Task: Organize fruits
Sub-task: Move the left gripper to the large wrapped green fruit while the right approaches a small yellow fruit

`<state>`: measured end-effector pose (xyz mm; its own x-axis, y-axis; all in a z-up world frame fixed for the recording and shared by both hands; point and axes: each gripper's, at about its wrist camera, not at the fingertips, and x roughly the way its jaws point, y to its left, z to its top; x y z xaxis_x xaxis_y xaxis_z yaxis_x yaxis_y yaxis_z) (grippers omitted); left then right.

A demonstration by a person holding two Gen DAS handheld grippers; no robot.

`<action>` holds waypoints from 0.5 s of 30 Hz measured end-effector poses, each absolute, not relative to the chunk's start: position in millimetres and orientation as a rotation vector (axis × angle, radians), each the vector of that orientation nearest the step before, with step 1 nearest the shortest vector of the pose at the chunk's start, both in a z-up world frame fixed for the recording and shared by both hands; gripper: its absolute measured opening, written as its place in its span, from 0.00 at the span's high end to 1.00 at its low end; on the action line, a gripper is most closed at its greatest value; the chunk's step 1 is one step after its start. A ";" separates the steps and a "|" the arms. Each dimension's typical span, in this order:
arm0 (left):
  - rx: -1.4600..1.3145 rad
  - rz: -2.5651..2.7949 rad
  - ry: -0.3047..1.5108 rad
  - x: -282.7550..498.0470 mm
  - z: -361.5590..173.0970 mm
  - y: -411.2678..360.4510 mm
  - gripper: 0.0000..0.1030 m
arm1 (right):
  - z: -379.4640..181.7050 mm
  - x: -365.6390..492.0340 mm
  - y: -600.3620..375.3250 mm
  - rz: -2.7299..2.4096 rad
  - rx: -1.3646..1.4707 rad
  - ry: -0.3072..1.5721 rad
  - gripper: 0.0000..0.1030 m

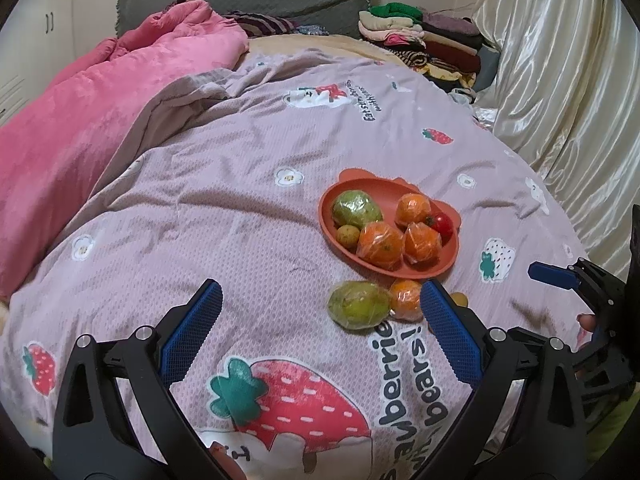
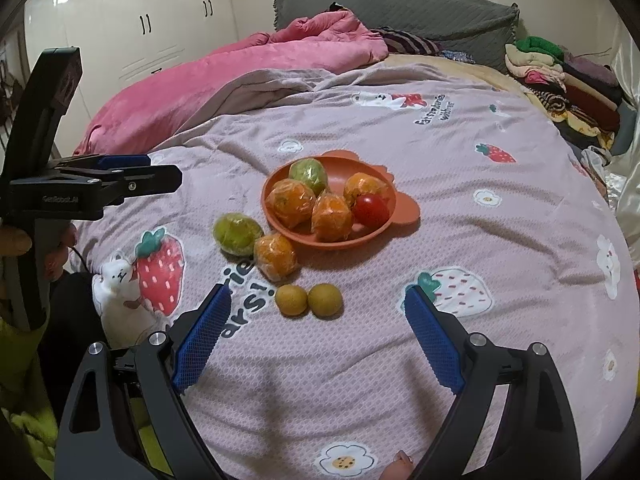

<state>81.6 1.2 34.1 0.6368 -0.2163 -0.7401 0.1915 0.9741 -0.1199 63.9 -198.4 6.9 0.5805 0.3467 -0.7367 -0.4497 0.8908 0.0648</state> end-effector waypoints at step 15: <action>-0.016 -0.231 0.876 73.2 24.8 0.1 0.10 | -7.3 55.3 -188.5 0.498 -0.133 0.866 0.15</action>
<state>73.2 0.1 24.8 0.6170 -0.2075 -0.7591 0.1941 0.9749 -0.1087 55.3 -188.5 -7.3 0.5417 0.3650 -0.7572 -0.4706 0.8781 0.0866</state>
